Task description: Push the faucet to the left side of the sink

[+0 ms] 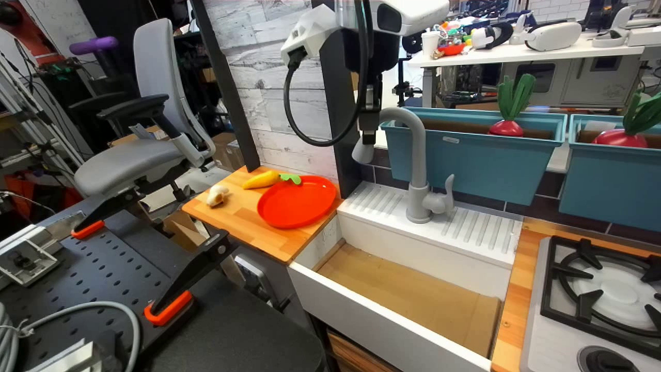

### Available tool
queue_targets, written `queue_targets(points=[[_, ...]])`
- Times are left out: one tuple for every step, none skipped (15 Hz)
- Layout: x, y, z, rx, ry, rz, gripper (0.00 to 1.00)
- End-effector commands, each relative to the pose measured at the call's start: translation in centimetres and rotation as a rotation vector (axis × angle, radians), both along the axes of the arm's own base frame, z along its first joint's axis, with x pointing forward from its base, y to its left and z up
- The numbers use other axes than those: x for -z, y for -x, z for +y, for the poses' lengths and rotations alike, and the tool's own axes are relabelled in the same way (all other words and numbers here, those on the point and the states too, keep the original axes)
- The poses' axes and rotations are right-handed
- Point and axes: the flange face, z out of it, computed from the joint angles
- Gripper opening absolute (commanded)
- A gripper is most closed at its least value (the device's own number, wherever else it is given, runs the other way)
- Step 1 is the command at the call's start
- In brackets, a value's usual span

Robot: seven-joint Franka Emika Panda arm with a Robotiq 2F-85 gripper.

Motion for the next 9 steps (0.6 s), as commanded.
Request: queue_targets(points=[[-3.8,-2.3,1.5,0.023,-0.044,-0.076,0.07],[-3.8,-2.1,1.6,0.011,-0.035,-0.071,0.52],[-3.8,-2.1,1.7,0.005,-0.031,-0.072,0.53],[-4.4,-2.4,2.0,-0.004,-0.029,-0.085,0.58],[-5.0,-2.6,2.2,-0.01,-0.024,-0.099,0.66],[-5.2,-2.6,2.3,-0.013,-0.021,-0.104,0.73],[-5.5,-2.5,2.5,-0.019,-0.019,-0.108,0.81],[-5.8,-2.5,2.6,-0.024,-0.017,-0.113,0.87],[-6.2,-2.5,2.9,-0.032,-0.015,-0.12,0.96]])
